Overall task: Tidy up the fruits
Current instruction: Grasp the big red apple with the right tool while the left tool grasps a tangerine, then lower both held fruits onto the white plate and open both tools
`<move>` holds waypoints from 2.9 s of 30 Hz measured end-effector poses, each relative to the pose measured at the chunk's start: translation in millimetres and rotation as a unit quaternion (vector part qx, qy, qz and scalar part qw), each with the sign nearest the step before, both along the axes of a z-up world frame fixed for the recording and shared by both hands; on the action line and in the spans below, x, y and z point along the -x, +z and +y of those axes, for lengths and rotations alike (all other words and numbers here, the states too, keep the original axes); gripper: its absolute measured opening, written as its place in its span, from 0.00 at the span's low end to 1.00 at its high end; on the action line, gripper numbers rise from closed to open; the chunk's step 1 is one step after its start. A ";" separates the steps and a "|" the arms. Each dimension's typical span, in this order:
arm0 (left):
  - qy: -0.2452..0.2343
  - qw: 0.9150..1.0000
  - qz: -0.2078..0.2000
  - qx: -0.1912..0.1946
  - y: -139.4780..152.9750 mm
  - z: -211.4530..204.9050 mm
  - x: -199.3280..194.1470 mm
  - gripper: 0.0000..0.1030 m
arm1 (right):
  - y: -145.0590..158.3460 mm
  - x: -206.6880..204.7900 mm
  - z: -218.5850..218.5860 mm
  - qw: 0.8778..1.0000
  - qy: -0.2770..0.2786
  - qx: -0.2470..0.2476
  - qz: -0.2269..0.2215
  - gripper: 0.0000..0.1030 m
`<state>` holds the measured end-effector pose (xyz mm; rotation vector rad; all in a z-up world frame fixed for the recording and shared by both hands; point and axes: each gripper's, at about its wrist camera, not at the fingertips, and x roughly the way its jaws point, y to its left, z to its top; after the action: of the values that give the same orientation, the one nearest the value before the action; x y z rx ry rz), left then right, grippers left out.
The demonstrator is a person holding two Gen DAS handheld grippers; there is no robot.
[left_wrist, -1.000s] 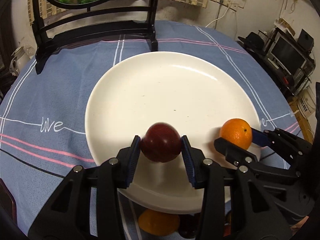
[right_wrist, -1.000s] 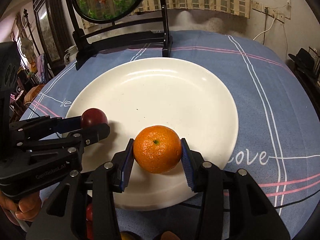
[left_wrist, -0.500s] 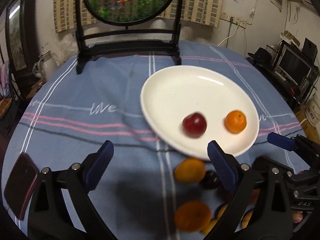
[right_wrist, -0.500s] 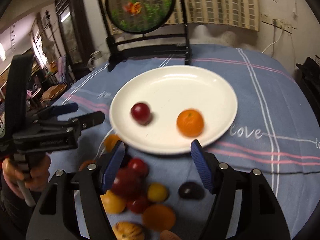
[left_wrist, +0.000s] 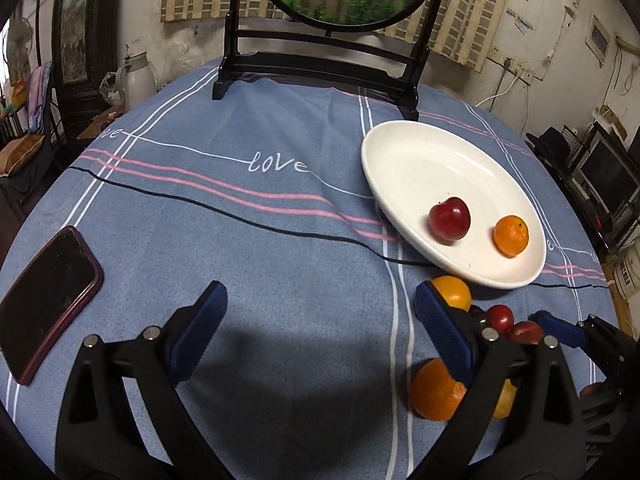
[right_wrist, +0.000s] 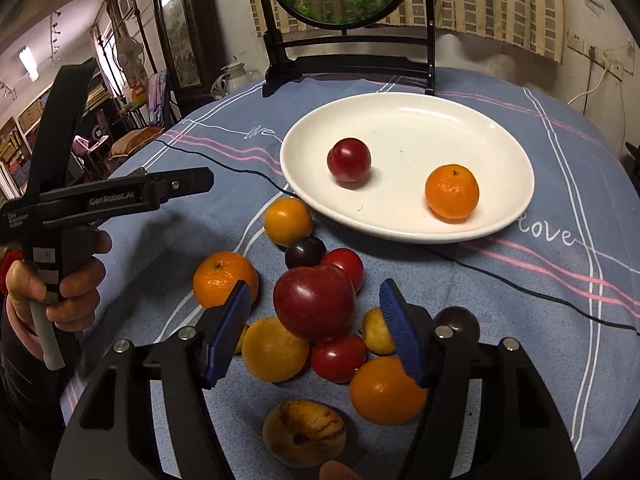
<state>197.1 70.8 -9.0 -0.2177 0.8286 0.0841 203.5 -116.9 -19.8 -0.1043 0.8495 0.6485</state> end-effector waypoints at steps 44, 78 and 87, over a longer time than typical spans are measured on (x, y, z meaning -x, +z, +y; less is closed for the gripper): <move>-0.221 0.970 0.078 0.066 -31.9 -63.2 5.3 0.46 | 6.2 -8.6 -23.8 0.997 -0.054 -0.046 0.001 0.41; -0.082 0.996 0.013 0.042 -1.6 -49.5 -142.8 0.45 | 1.2 -105.2 12.4 0.998 -0.062 0.004 -0.007 0.41; -0.066 0.995 -0.051 0.048 37.7 -44.2 -89.3 0.94 | 40.7 -80.1 -15.1 0.996 -0.062 -0.058 -0.043 0.99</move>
<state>286.4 26.6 28.8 -0.2540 0.7444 -0.0910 283.7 -132.1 20.9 0.0244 0.7279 0.5719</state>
